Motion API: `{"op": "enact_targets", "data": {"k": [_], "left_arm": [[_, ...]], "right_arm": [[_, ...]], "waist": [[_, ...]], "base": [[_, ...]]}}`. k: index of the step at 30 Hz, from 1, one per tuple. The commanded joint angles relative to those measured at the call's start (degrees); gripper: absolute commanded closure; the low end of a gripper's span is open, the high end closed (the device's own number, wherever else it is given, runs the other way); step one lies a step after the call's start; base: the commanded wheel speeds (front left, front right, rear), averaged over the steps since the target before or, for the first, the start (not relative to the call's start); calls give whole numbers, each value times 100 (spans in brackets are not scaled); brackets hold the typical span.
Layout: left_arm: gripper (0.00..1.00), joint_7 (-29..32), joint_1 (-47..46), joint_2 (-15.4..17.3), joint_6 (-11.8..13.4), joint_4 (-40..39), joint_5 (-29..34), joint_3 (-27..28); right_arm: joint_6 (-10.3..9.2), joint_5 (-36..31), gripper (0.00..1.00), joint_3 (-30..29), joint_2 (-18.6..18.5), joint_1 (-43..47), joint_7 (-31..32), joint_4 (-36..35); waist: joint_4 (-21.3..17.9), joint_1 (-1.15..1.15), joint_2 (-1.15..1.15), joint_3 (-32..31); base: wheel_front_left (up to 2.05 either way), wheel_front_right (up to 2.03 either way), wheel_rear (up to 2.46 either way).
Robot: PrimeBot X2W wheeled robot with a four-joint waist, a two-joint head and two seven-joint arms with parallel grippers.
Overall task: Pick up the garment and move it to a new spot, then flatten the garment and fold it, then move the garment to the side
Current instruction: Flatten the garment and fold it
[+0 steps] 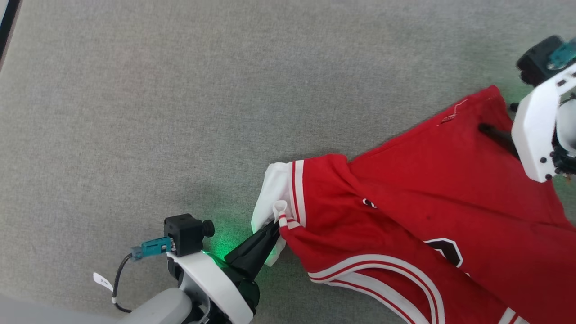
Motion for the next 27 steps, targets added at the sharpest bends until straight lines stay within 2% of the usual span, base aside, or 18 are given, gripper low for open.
{"op": "enact_targets", "data": {"k": [1, 3, 4, 5, 6, 7, 11, 19, 22, 27], "left_arm": [[100, -4, -85, -61, 16, 28, 88, -2], [100, -3, -100, -115, 16, 54, 112, -6], [100, -3, -99, -134, 16, 65, 109, -2], [100, -3, -94, -146, 16, 76, 110, 0], [100, -3, -94, -155, 15, 85, 103, 4], [100, -3, -97, -167, 15, 98, 88, 10], [100, -3, -160, -159, 15, 176, 149, -22], [100, -4, -751, 155, 15, 387, 146, -48], [100, -5, -1180, 350, 16, 438, 64, -56], [100, 189, -2479, 411, 16, 718, -236, -47]], "right_arm": [[0, -30, 0, 299, -17, -154, -22, 214], [-1, 54, 0, 649, -32, -192, -40, 412], [-1, 154, 4, 844, -42, -182, 75, 508], [0, 250, 64, 1038, -49, -172, 147, 544], [0, 360, 79, 1132, -40, -189, 104, 582], [0, 437, 100, 1188, -19, -240, 36, 639], [0, 609, 100, 1287, 21, -432, -294, 732], [-1, 777, 100, 685, 264, -1222, -1723, 1547], [-1, 813, 100, 392, 373, -1512, -2142, 2004], [0, 833, 100, -132, 495, -2117, -2728, 2678]], "waist": [[73, 0, 0, 116], [88, 0, 0, 149], [89, 0, 0, 153], [89, 0, 0, 153], [87, 0, 0, 155], [82, 0, 0, 151], [70, 0, 0, 80], [-119, 0, 0, -280], [-234, 0, 0, -372], [-393, 0, 0, -336]], "base": [[0, 0, 0], [0, 0, 0], [0, 0, 0], [0, 0, 0], [0, 0, 0], [0, 0, 0], [0, 0, 0], [0, 0, 0], [0, 0, 0], [0, 0, 0]]}}
